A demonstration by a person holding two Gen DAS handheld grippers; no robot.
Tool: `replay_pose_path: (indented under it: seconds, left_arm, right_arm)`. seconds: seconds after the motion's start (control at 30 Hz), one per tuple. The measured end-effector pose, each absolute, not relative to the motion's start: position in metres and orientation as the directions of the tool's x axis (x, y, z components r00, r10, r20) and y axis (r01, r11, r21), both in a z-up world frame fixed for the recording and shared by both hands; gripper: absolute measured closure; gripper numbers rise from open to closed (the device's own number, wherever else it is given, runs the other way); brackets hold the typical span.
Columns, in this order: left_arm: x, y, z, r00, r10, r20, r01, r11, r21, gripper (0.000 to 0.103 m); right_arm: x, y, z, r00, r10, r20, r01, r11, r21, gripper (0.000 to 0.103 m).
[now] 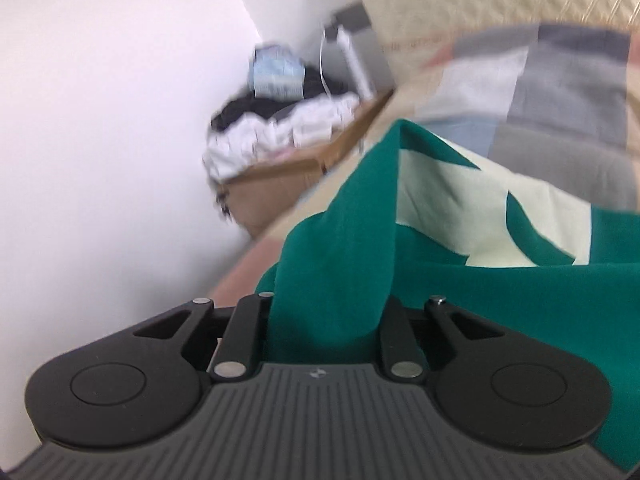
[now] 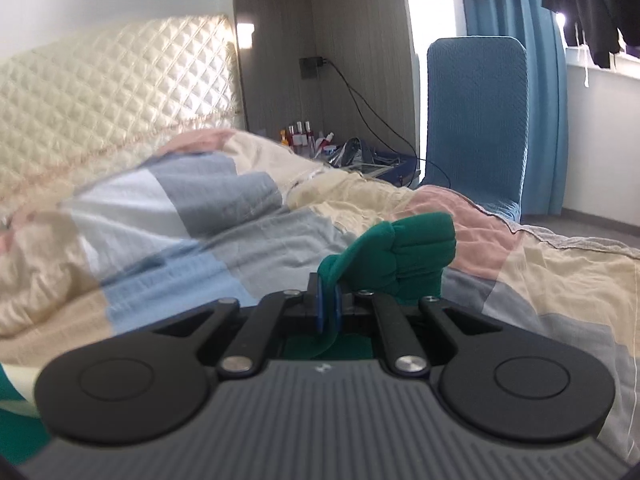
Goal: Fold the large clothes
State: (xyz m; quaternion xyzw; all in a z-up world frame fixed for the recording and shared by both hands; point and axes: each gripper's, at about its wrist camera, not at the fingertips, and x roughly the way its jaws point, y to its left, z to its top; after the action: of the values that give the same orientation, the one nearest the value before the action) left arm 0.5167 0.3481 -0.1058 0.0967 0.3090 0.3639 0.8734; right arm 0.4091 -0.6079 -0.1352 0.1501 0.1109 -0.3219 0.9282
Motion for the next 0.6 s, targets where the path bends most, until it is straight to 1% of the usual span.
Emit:
replay_pose_path:
  seconds: [0.07,0.1,0.17,0.2,0.23,0.3,0.33,0.37,0.4,0.43,0.47,0.5,0.57,0.6]
  left_arm:
    - [0.522,0.354,-0.125,0.522,0.686,-0.508,-0.597,0.718,0.357,0.083]
    - [0.522,0.354,-0.134,0.516,0.686,-0.513,-0.598,0.717,0.358,0.082]
    - [0.524,0.348,-0.147,0.528,0.684,-0.504,-0.566,0.726,0.391,0.080]
    - [0.524,0.345,-0.148,0.542,0.675,-0.500,-0.551,0.735,0.394,0.079]
    - [0.521,0.345,-0.147,0.562,0.656,-0.504,-0.542,0.752,0.374,0.076]
    - [0.507,0.342,-0.141,0.614,0.611,-0.499,-0.517,0.790,0.331,0.060]
    - [0.498,0.340,-0.138,0.628,0.589,-0.509,-0.506,0.806,0.308,0.046]
    - [0.491,0.337,-0.135,0.636,0.565,-0.526,-0.490,0.822,0.291,0.041]
    - [0.484,0.332,-0.131,0.643,0.541,-0.542,-0.469,0.838,0.280,0.041]
    - [0.474,0.326,-0.126,0.656,0.515,-0.551,-0.444,0.854,0.270,0.041]
    - [0.465,0.319,-0.121,0.667,0.494,-0.558,-0.420,0.868,0.265,0.040]
    - [0.455,0.311,-0.114,0.675,0.470,-0.569,-0.399,0.881,0.254,0.040]
    - [0.434,0.294,-0.099,0.691,0.416,-0.591,-0.365,0.907,0.211,0.040]
    - [0.421,0.282,-0.091,0.707,0.392,-0.588,-0.348,0.917,0.194,0.040]
  right_arm:
    - [0.414,-0.611,-0.152,0.762,-0.556,-0.331,0.633,0.748,0.202,0.094]
    - [0.416,-0.611,-0.160,0.761,-0.553,-0.339,0.632,0.749,0.199,0.094]
    - [0.418,-0.611,-0.173,0.761,-0.545,-0.350,0.630,0.751,0.200,0.094]
    - [0.419,-0.611,-0.177,0.754,-0.551,-0.358,0.637,0.745,0.195,0.093]
    - [0.419,-0.608,-0.178,0.746,-0.561,-0.359,0.647,0.738,0.193,0.092]
    - [0.416,-0.602,-0.174,0.746,-0.570,-0.343,0.650,0.736,0.191,0.088]
    - [0.414,-0.600,-0.170,0.745,-0.572,-0.345,0.652,0.733,0.192,0.085]
    - [0.412,-0.598,-0.166,0.748,-0.563,-0.352,0.647,0.736,0.200,0.078]
    - [0.408,-0.596,-0.161,0.753,-0.550,-0.362,0.641,0.738,0.211,0.067]
    - [0.403,-0.593,-0.156,0.758,-0.537,-0.370,0.634,0.740,0.225,0.060]
    - [0.398,-0.588,-0.151,0.766,-0.523,-0.374,0.624,0.744,0.237,0.047]
    - [0.391,-0.583,-0.144,0.775,-0.512,-0.372,0.614,0.749,0.249,0.042]
    - [0.374,-0.572,-0.131,0.801,-0.478,-0.362,0.583,0.760,0.287,0.042]
    - [0.366,-0.565,-0.124,0.815,-0.460,-0.353,0.565,0.765,0.309,0.042]
